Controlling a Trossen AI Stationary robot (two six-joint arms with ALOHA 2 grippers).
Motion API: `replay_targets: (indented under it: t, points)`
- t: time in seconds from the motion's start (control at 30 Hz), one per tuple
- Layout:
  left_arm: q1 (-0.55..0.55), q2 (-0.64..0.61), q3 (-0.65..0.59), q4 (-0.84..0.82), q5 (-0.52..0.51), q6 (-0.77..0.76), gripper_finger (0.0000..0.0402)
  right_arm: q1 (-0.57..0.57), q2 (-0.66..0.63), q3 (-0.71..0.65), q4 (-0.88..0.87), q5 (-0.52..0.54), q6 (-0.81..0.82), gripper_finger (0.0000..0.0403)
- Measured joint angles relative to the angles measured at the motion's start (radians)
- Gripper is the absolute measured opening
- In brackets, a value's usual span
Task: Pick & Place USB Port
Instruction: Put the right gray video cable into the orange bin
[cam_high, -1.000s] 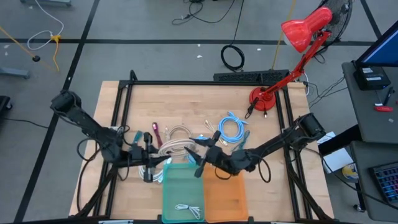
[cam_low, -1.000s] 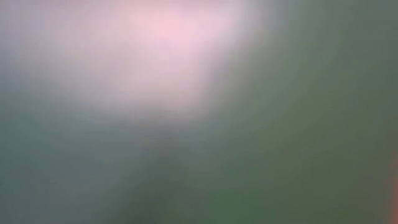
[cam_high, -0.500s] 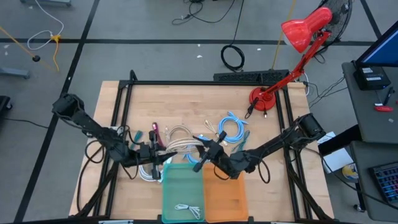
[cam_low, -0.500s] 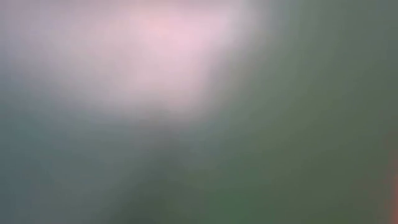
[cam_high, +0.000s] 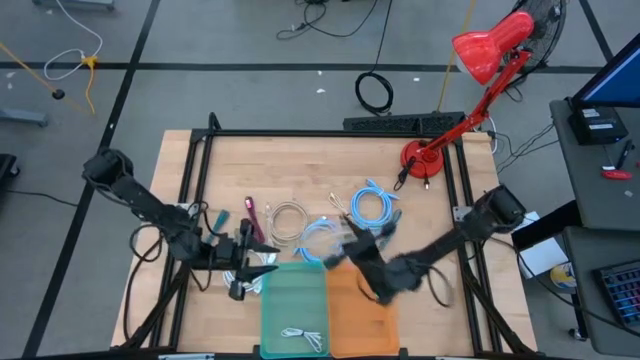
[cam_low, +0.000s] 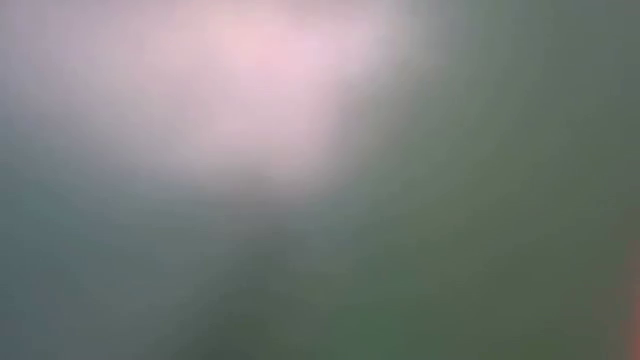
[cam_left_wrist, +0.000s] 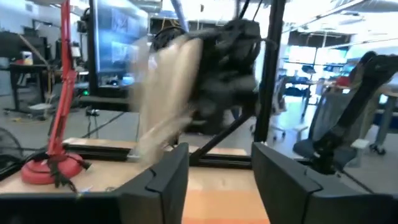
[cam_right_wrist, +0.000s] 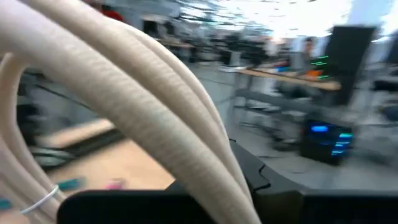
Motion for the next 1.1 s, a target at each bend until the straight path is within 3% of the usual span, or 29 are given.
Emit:
replay_targets:
  t: [0.13,0.37,0.53,0.77,0.93,1.1]
  points:
    - [-0.037,-0.054,0.000,-0.043,-0.038,0.007,0.0190,0.081,0.000,0.050,0.145,-0.005,-0.143,0.0001]
    - [-0.092,-0.126,0.000,-0.106,-0.051,0.030,0.0173,0.199,0.000,0.122,0.152,-0.024,-0.140,0.0001]
    - [-0.119,-0.138,0.000,-0.105,-0.060,0.063,0.0152,0.203,0.000,0.113,0.138,-0.023,-0.188,0.0001]
    - [-0.122,-0.138,0.000,-0.109,-0.103,0.082,0.0130,0.079,-0.023,0.113,0.032,-0.034,-0.207,0.0001]
    - [-0.122,-0.138,0.000,-0.110,-0.104,0.085,0.0127,-0.056,-0.028,0.114,-0.019,-0.182,-0.229,0.0001]
    - [-0.141,-0.138,0.000,-0.136,-0.106,0.057,0.0127,-0.186,-0.033,0.114,-0.143,-0.230,-0.182,0.0001]
